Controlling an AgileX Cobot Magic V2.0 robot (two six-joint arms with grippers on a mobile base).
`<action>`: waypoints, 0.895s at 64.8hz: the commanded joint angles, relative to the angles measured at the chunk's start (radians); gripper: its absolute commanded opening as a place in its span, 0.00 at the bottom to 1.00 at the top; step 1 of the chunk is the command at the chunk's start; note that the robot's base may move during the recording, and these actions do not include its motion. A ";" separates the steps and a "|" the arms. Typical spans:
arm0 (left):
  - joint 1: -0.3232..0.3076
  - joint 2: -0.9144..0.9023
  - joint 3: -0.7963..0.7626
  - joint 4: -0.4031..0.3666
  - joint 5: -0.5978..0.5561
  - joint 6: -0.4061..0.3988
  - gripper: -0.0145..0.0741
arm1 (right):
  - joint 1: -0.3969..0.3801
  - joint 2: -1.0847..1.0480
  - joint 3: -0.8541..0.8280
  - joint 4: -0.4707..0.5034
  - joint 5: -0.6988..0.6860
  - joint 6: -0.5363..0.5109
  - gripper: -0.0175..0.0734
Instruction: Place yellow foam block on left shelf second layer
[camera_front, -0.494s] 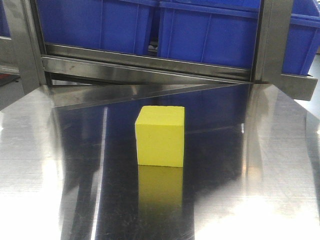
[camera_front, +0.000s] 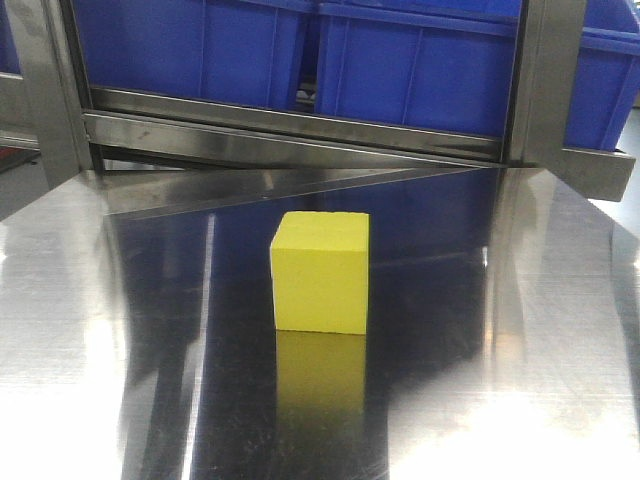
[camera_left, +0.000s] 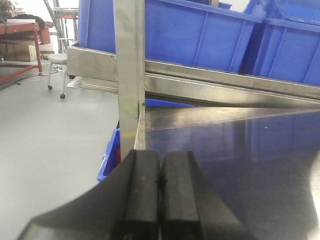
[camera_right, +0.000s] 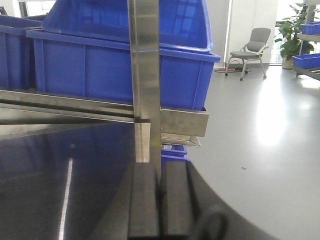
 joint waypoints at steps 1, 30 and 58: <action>-0.005 0.007 0.026 -0.007 -0.088 -0.004 0.32 | 0.000 -0.009 -0.023 -0.001 -0.092 -0.008 0.25; -0.005 0.007 0.026 -0.007 -0.088 -0.004 0.32 | 0.000 -0.007 -0.111 -0.001 -0.089 -0.008 0.25; -0.005 0.007 0.026 -0.007 -0.088 -0.004 0.32 | 0.005 0.395 -0.626 0.002 0.289 0.004 0.26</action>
